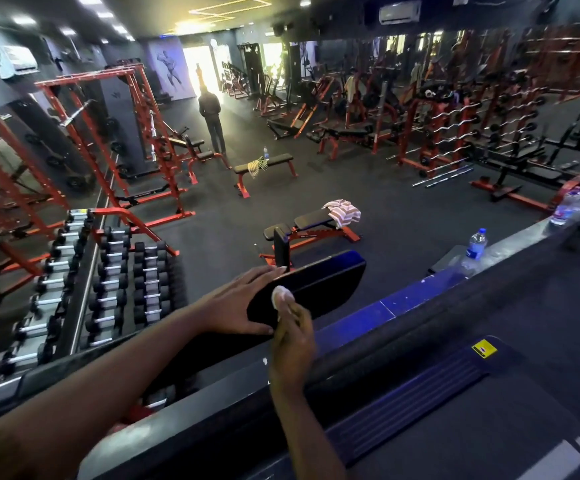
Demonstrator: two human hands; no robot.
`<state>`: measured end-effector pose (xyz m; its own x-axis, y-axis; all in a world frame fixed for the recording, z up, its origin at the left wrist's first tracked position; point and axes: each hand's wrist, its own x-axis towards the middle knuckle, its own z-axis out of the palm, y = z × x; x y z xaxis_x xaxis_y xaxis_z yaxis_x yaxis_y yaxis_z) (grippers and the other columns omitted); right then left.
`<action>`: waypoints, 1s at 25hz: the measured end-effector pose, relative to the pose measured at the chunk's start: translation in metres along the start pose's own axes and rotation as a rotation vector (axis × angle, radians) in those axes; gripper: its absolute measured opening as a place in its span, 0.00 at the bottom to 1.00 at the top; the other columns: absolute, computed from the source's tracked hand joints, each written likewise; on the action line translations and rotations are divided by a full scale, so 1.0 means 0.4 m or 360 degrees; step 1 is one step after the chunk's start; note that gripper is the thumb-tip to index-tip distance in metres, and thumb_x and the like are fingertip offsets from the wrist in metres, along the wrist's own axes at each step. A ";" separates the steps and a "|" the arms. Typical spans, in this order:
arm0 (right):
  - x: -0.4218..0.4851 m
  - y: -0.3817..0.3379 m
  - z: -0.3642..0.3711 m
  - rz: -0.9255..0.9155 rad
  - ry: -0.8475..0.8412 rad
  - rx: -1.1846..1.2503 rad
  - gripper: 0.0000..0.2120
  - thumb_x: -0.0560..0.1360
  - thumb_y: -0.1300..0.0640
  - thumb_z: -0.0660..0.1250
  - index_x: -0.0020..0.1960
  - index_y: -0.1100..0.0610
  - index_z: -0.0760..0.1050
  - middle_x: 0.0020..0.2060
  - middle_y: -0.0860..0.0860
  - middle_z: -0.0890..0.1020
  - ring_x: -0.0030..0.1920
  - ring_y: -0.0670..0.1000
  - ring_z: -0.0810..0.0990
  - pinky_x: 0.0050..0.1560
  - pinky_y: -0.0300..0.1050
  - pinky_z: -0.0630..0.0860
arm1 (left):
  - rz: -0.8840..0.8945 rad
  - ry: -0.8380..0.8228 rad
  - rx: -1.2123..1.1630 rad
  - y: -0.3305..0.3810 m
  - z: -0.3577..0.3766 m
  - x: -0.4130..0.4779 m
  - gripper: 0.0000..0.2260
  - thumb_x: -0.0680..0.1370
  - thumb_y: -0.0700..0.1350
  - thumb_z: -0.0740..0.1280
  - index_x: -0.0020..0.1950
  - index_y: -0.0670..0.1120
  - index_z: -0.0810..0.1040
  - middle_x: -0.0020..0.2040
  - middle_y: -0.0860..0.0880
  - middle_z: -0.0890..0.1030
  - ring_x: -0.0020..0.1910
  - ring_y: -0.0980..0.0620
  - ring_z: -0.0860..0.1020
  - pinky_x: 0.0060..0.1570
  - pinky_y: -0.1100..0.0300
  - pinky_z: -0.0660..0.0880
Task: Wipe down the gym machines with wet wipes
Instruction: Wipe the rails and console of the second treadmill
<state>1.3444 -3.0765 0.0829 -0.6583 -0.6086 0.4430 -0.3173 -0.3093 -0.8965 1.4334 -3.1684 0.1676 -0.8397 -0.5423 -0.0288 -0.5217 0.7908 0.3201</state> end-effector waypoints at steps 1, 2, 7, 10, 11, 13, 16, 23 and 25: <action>-0.027 -0.011 0.006 0.0054 -0.0146 0.0037 0.18 0.75 0.66 0.63 0.62 0.51 0.75 0.57 0.31 0.72 0.58 0.34 0.71 0.59 0.29 0.69 | 0.0031 0.0019 0.0037 -0.011 -0.008 -0.027 0.46 0.64 0.66 0.67 0.75 0.58 0.47 0.76 0.53 0.55 0.74 0.58 0.57 0.73 0.60 0.57; -0.047 -0.016 0.003 0.0031 -0.0325 0.0020 0.20 0.76 0.67 0.61 0.62 0.50 0.73 0.59 0.27 0.68 0.61 0.31 0.67 0.61 0.28 0.66 | 0.0057 0.0026 0.0093 -0.020 -0.014 -0.057 0.46 0.64 0.66 0.67 0.76 0.59 0.47 0.76 0.55 0.54 0.73 0.60 0.57 0.72 0.64 0.56; 0.028 0.027 -0.073 -0.0064 0.0119 -0.0125 0.14 0.75 0.63 0.60 0.59 0.56 0.77 0.53 0.41 0.80 0.54 0.38 0.75 0.57 0.27 0.69 | 0.0026 0.0052 0.0243 -0.056 -0.008 -0.148 0.43 0.69 0.68 0.65 0.76 0.59 0.45 0.76 0.56 0.53 0.72 0.59 0.60 0.67 0.74 0.50; 0.123 0.086 -0.117 0.0109 0.0615 -0.0208 0.17 0.71 0.75 0.64 0.57 0.63 0.78 0.51 0.56 0.80 0.51 0.49 0.78 0.56 0.30 0.71 | -0.0005 0.0143 0.0390 -0.064 0.022 -0.171 0.40 0.71 0.70 0.60 0.77 0.61 0.44 0.77 0.55 0.56 0.70 0.53 0.66 0.66 0.63 0.62; 0.139 0.102 -0.121 0.0140 0.0620 -0.0195 0.17 0.71 0.76 0.64 0.57 0.64 0.78 0.51 0.57 0.80 0.52 0.50 0.77 0.56 0.28 0.69 | -0.0010 0.0184 0.0453 -0.063 0.030 -0.176 0.40 0.72 0.71 0.59 0.77 0.61 0.44 0.77 0.55 0.56 0.70 0.52 0.68 0.64 0.60 0.67; 0.136 0.116 -0.111 0.0176 0.0610 -0.0147 0.16 0.72 0.75 0.64 0.57 0.64 0.78 0.51 0.53 0.79 0.53 0.48 0.77 0.56 0.27 0.70 | -0.0039 0.0225 0.0513 -0.059 0.035 -0.178 0.39 0.72 0.70 0.59 0.77 0.61 0.43 0.77 0.56 0.57 0.69 0.52 0.69 0.59 0.59 0.71; 0.070 0.116 -0.055 0.0232 0.0637 -0.0105 0.14 0.72 0.73 0.64 0.55 0.62 0.78 0.50 0.51 0.79 0.52 0.45 0.77 0.54 0.37 0.74 | -0.0038 0.0248 0.0523 -0.056 0.035 -0.176 0.39 0.72 0.69 0.59 0.77 0.61 0.43 0.76 0.56 0.58 0.67 0.52 0.71 0.56 0.58 0.73; -0.102 0.082 0.047 0.0337 0.0445 -0.0137 0.14 0.68 0.75 0.68 0.48 0.60 0.80 0.42 0.46 0.77 0.44 0.37 0.74 0.50 0.23 0.68 | -0.0023 0.0258 0.0527 -0.062 0.041 -0.178 0.39 0.72 0.70 0.57 0.75 0.64 0.39 0.76 0.55 0.58 0.68 0.51 0.70 0.56 0.55 0.75; -0.082 0.089 0.014 0.0397 0.0500 -0.0072 0.16 0.69 0.75 0.68 0.49 0.57 0.80 0.42 0.45 0.78 0.43 0.41 0.78 0.50 0.37 0.75 | -0.0019 0.0246 0.0520 -0.063 0.042 -0.177 0.39 0.72 0.70 0.57 0.74 0.65 0.37 0.77 0.55 0.57 0.69 0.51 0.69 0.57 0.55 0.75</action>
<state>1.3587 -3.0717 0.0365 -0.8933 -0.4059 0.1931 -0.1465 -0.1433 -0.9788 1.5036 -3.1453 0.1456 -0.8134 -0.5690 0.1209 -0.5731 0.8195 0.0001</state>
